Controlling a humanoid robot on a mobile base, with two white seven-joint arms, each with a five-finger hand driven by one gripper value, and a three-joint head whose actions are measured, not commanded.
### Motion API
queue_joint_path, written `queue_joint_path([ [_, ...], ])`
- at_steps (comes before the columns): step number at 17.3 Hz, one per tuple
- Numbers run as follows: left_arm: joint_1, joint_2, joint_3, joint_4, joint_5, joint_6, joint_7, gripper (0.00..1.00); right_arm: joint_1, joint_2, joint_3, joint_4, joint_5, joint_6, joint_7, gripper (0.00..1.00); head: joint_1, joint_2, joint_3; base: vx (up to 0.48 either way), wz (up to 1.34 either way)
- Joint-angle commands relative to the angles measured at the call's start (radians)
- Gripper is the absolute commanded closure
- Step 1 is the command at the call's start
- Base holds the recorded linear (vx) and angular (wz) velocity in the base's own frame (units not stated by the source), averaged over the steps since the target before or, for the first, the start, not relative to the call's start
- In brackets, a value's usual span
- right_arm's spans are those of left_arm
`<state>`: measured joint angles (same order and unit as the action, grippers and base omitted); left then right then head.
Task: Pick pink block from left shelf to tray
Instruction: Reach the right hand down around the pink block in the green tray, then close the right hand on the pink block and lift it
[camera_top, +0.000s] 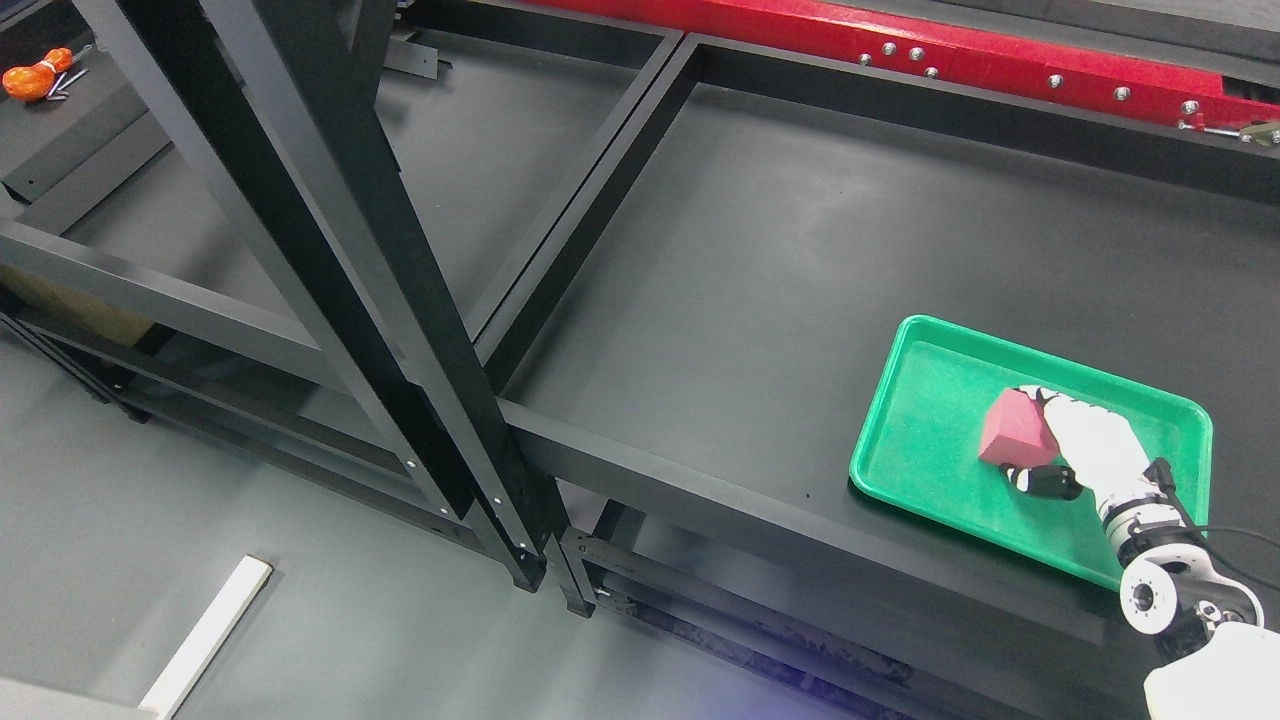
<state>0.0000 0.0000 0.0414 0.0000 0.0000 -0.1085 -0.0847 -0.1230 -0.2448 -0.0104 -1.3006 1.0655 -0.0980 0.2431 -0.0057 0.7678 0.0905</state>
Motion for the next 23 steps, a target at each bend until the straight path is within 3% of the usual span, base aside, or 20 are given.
queue_joint_path([
  [1, -0.032, 0.017, 0.000, -0.017, 0.000, 0.000, 0.000, 0.00, 0.002, -0.021, -0.029, 0.058, -0.007, -0.049, 0.013, 0.85, 0.0000, 0.000, 0.000, 0.000, 0.00],
  [2, -0.032, 0.017, 0.000, -0.017, 0.000, 0.000, 0.000, 0.00, 0.003, -0.021, -0.046, 0.057, -0.009, -0.080, 0.013, 0.98, 0.0000, 0.000, 0.000, 0.000, 0.00],
  [9, -0.032, 0.017, 0.000, -0.017, 0.000, 0.000, 0.000, 0.00, 0.040, -0.054, -0.164, -0.042, -0.130, -0.152, -0.046, 0.99, 0.0000, 0.000, 0.000, 0.000, 0.00],
  [12, -0.032, 0.017, 0.000, -0.017, 0.000, 0.000, 0.000, 0.00, 0.069, -0.048, -0.192, -0.083, -0.133, -0.203, -0.149, 0.99, 0.0000, 0.000, 0.000, 0.000, 0.00],
  [18, -0.032, 0.017, 0.000, -0.017, -0.002, 0.000, 0.000, 0.00, 0.130, 0.007, -0.244, -0.204, -0.137, -0.212, -0.509, 0.98, 0.0000, 0.000, 0.000, 0.001, -0.01],
  [23, -0.032, 0.017, 0.000, -0.017, 0.000, 0.000, 0.000, 0.00, 0.203, 0.108, -0.318, -0.307, -0.142, -0.305, -0.584, 0.98, 0.0000, 0.000, 0.000, 0.000, 0.00],
])
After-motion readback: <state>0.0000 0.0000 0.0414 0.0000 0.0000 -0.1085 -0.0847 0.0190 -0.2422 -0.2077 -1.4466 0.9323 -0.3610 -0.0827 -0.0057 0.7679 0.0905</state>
